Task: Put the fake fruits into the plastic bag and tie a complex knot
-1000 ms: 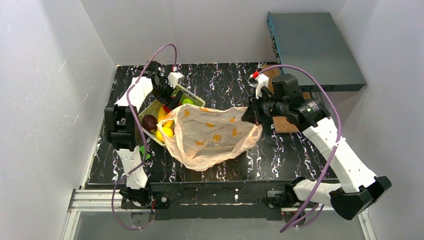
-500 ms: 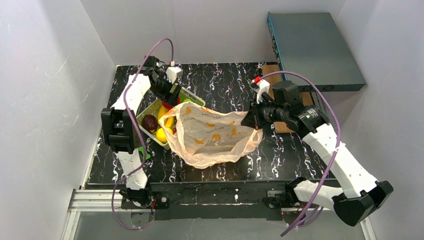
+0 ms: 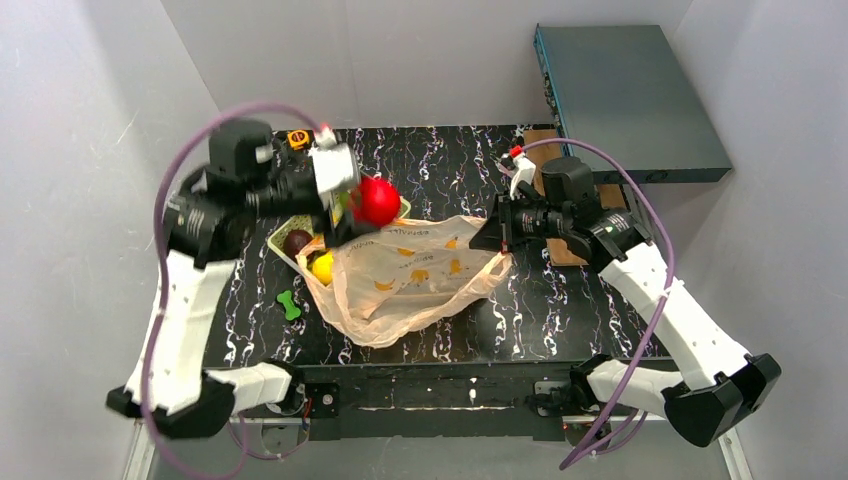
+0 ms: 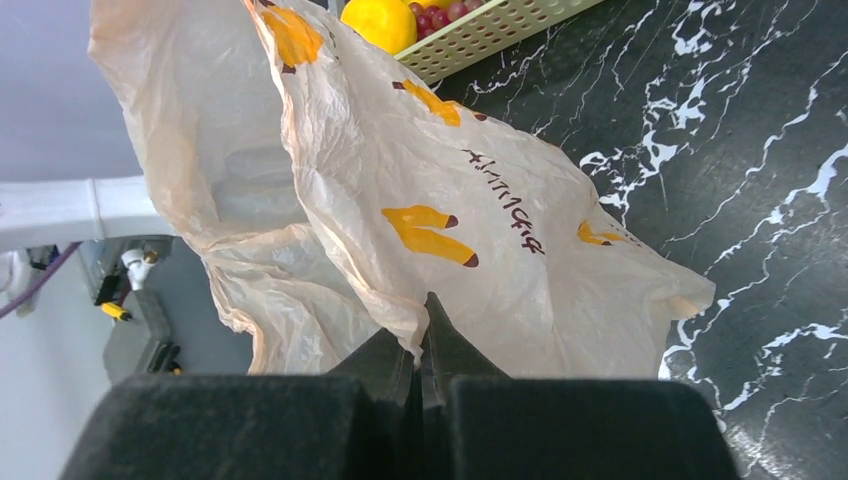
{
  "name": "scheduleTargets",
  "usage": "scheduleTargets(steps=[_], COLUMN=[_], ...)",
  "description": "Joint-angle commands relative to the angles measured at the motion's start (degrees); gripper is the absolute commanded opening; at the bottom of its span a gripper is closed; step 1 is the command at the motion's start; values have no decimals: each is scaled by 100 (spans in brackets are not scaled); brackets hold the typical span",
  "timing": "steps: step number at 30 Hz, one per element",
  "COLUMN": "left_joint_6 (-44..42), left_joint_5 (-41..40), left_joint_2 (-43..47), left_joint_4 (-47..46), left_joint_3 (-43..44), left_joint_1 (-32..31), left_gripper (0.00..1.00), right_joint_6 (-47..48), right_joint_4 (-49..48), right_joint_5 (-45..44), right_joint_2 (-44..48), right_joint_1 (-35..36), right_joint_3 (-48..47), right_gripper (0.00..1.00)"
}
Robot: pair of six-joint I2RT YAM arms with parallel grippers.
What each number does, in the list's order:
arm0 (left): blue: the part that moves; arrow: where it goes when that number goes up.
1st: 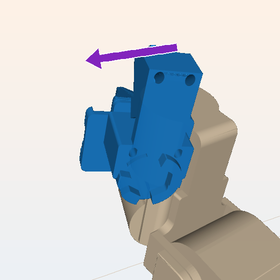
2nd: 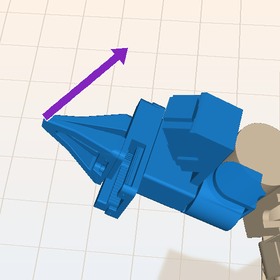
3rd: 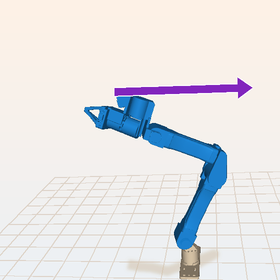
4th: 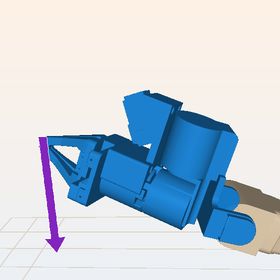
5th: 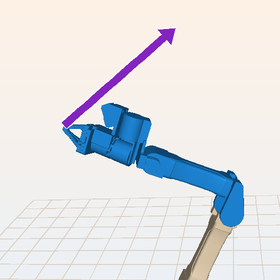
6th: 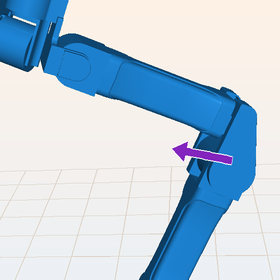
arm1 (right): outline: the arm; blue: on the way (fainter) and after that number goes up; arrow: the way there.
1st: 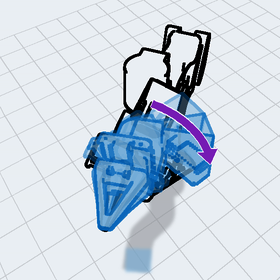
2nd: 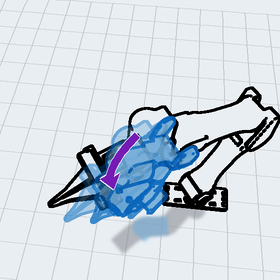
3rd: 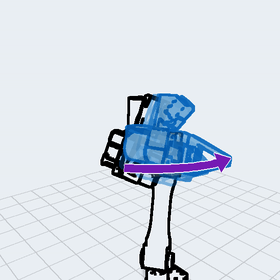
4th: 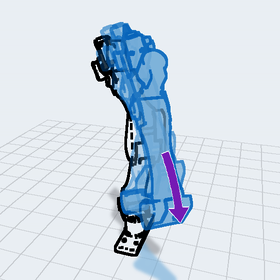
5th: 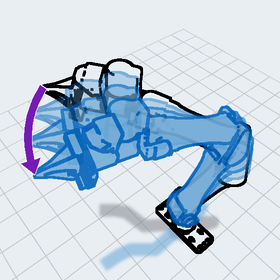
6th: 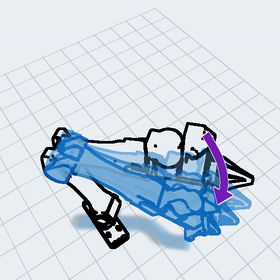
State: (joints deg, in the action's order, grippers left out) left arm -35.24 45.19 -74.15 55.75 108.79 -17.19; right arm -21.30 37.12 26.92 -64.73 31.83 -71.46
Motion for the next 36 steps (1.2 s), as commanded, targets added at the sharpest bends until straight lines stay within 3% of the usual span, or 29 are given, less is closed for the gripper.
scheduleTargets(steps=[1, 6, 10, 14, 17, 20, 25, 31, 36], left_joint_6=[-536, -952, -1946, -2610, -2428, -2265, -1948, -862, 1029], left_joint_5=[109, -467, -871, -1209, -1166, -1173, -964, -452, -407], left_joint_2=[580, 842, 803, 720, 447, 63, 53, 225, 356], left_joint_4=[232, -135, -278, -981, -1465, -1651, -1879, -1743, -2091], left_joint_3=[-1476, -2623, -3866, -4988, -5323, -5355, -5194, -4137, -2878], left_joint_1=[-1054, -1875, -1903, -1907, -1910, -1916, -1915, -1913, -1777], left_gripper=[51, 52, 53, 55, 57, 65, 98, 98, 98], right_joint_6=[-394, -445, -391, -133, 229, 414, 497, 381, 364], right_joint_4=[-311, -184, -151, -122, -176, -253, -437, -263, 64], right_joint_5=[210, 270, 269, 44, -306, -597, -895, -908, -815], right_joint_2=[-129, -213, -203, -159, -101, -24, -29, 108, 221], right_joint_1=[-36, -33, -47, -115, -125, -125, -117, -116, -113], right_joint_3=[-230, -335, -286, -140, 187, 483, 714, 824, 713], right_gripper=[1, 1, 1, 1, 1, 1, 1, 1, 1])
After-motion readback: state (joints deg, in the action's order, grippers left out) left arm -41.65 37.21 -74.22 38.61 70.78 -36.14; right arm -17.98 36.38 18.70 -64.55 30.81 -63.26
